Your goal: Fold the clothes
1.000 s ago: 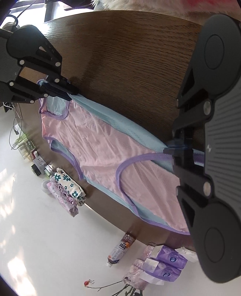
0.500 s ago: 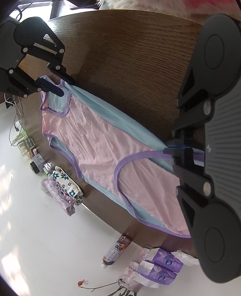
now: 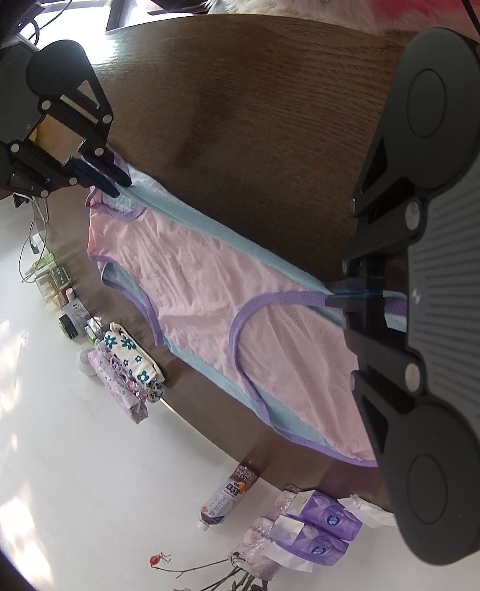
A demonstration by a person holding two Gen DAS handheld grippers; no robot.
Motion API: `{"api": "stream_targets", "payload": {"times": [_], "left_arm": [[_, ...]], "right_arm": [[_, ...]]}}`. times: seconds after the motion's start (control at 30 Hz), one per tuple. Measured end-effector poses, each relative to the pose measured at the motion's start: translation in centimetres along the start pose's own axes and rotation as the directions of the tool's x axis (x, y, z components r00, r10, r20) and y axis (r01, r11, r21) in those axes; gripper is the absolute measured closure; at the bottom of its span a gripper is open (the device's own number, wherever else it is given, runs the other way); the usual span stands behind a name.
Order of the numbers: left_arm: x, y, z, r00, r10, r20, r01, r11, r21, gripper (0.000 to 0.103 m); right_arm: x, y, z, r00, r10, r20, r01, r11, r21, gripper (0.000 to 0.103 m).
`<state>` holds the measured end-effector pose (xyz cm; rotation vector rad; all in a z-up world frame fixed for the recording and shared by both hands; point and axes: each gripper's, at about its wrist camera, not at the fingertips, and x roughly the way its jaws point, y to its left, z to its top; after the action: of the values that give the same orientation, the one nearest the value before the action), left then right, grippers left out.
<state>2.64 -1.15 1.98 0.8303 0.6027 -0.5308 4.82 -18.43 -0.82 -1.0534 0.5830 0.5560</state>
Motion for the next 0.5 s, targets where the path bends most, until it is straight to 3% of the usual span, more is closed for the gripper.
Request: {"api": "stream_targets", "payload": {"times": [0.17,0.5], "left_arm": [[1.1,2.8,1.4,1.000,0.000,-0.014,0.000,1.000,-0.014,0.103],[6.3,6.6,2.7,0.992,-0.096,-0.079,0.089,0.992,-0.084,0.103]], "right_arm": [[1.7,-2.1,1.3,1.000,-0.031,-0.006,0.031,0.996,-0.082,0.097],[7.0,-5.2,2.0,0.999,-0.028,-0.034,0.024,0.994,-0.102,0.097]]}}
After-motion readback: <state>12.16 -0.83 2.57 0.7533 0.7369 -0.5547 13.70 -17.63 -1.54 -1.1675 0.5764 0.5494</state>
